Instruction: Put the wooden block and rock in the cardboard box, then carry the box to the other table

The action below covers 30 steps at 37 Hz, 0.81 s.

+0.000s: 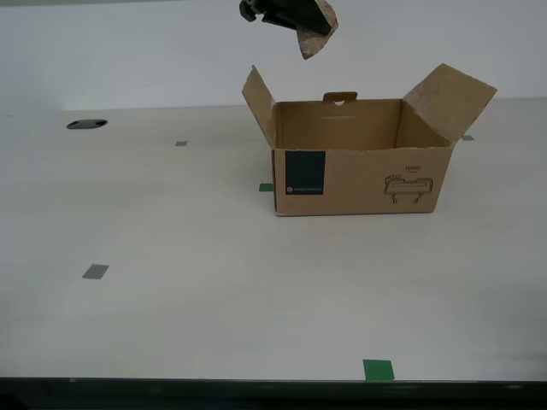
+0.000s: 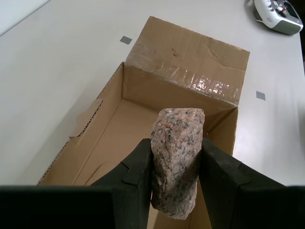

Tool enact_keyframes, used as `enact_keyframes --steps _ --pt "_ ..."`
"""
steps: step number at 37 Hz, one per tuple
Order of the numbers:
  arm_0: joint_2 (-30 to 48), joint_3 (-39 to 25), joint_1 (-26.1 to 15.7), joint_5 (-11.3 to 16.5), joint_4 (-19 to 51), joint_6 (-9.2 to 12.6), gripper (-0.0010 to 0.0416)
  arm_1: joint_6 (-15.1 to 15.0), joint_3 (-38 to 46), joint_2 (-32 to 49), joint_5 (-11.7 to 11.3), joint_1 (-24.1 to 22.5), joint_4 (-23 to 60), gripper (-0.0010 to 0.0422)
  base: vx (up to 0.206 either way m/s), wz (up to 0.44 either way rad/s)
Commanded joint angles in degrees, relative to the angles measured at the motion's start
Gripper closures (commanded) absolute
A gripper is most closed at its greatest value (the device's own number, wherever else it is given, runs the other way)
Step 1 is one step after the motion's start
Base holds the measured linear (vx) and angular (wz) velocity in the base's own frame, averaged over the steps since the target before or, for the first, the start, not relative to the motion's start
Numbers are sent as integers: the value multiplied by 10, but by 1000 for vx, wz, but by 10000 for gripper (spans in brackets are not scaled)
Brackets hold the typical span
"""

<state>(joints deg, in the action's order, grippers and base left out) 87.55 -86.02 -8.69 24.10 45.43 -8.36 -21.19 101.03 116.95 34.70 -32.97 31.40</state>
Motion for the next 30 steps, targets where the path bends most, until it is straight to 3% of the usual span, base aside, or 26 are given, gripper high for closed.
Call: enact_keyframes --steps 1,5,11,30 --pt "-1 43 -4 5 -50 -2 406 -5 1 -1 5 0 -3 412 0 0" --pt "-1 87 -8 6 -106 -2 406 -11 1 -1 5 -1 -4 412 0 0" --pt "-1 146 -19 55 -193 9 406 -13 1 -1 5 -1 -9 412 0 0" --pt "-1 286 -50 54 -389 14 406 2 -83 -2 5 -9 -104 412 0 0"
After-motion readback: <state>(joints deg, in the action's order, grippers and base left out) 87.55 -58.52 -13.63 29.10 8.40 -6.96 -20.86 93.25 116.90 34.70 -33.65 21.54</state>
